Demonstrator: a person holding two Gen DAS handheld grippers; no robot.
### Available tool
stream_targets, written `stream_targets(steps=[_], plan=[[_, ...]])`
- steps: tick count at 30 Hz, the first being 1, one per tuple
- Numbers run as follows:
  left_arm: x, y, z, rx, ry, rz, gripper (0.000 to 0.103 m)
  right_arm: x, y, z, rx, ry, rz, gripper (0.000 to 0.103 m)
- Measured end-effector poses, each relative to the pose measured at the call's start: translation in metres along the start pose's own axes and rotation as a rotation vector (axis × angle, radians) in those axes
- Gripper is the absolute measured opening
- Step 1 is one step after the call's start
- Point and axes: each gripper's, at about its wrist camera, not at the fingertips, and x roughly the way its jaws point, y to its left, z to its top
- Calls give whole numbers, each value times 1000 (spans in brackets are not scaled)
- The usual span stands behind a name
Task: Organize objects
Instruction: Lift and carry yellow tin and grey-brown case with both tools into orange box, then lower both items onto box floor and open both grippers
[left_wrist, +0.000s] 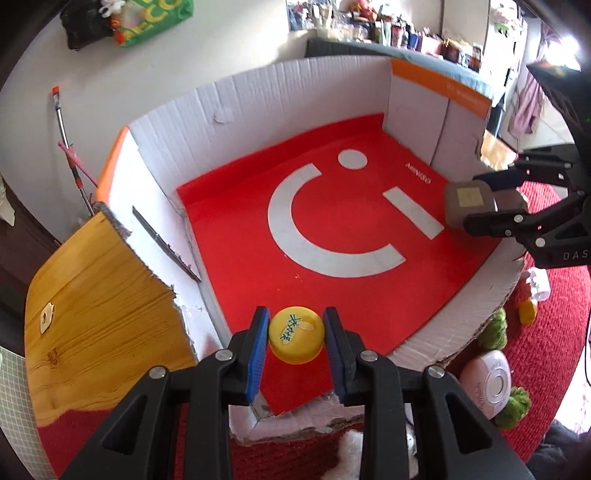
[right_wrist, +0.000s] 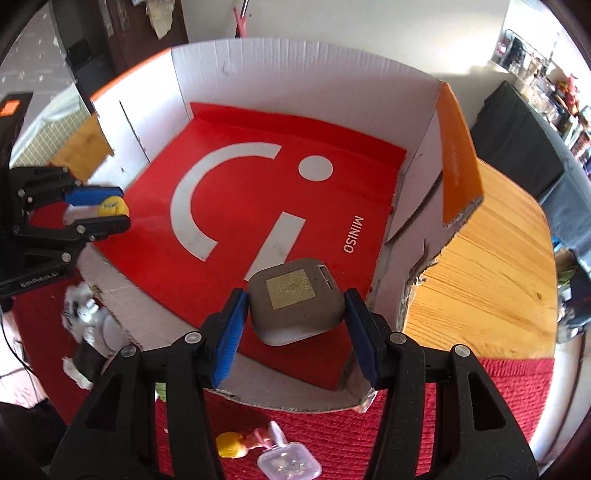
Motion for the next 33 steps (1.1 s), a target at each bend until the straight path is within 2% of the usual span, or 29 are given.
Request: stream_targets(steps=[4,11,33], plan=[[4,5,0,18,30,1,31,5,3,0,-29,37,-15,52],[5,-4,-2,113,47,26,31,9,6,4,-66,89,-33,52],[-11,-2,-3,225,108,12,32,20,13,8,-144,249,-67,55]])
